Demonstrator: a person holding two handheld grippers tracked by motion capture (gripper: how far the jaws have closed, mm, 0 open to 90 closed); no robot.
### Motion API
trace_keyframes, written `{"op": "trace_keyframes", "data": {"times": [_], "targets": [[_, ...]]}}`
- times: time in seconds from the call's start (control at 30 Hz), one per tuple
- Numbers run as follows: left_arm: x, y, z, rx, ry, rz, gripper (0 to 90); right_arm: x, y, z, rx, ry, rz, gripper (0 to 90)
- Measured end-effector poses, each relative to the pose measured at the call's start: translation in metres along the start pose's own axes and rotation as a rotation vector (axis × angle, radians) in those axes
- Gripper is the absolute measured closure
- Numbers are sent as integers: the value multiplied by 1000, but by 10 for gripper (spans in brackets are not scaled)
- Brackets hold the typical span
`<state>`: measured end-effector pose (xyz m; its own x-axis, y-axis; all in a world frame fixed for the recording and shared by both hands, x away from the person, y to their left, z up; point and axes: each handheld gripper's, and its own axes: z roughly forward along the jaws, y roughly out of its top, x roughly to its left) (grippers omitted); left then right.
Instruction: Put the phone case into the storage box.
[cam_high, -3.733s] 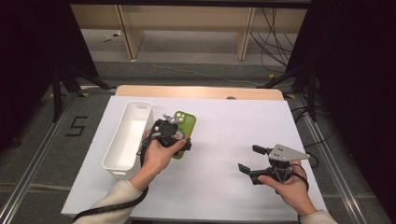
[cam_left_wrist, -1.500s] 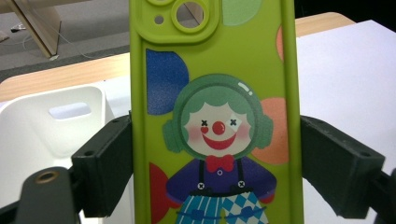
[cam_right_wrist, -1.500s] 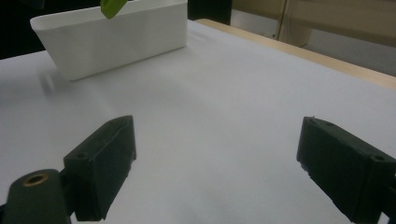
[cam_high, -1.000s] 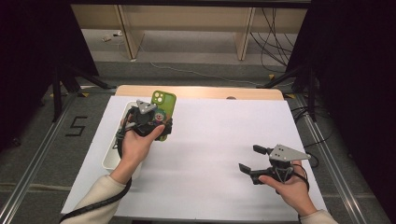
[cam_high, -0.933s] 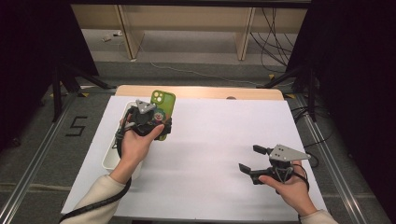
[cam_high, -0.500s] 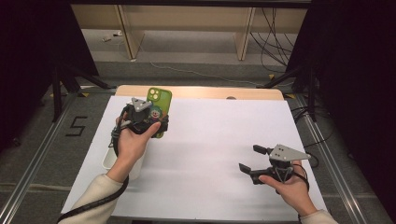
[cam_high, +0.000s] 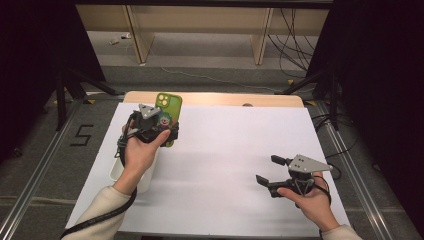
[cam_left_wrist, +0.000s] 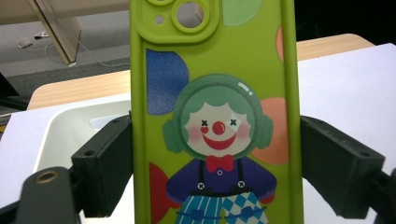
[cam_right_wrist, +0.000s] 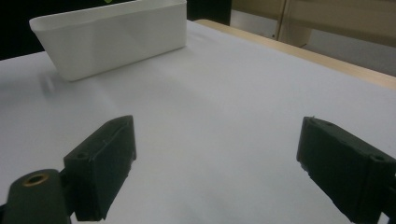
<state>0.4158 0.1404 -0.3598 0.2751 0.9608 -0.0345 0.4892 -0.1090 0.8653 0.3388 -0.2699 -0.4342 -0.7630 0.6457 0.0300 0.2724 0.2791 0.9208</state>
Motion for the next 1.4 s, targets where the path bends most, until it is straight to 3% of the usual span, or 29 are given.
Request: {"op": "trace_keyframes", "data": {"times": [1.4], "targets": [[24, 9, -1, -26, 41, -24, 159, 0, 0, 0, 2, 0, 2, 131]]}}
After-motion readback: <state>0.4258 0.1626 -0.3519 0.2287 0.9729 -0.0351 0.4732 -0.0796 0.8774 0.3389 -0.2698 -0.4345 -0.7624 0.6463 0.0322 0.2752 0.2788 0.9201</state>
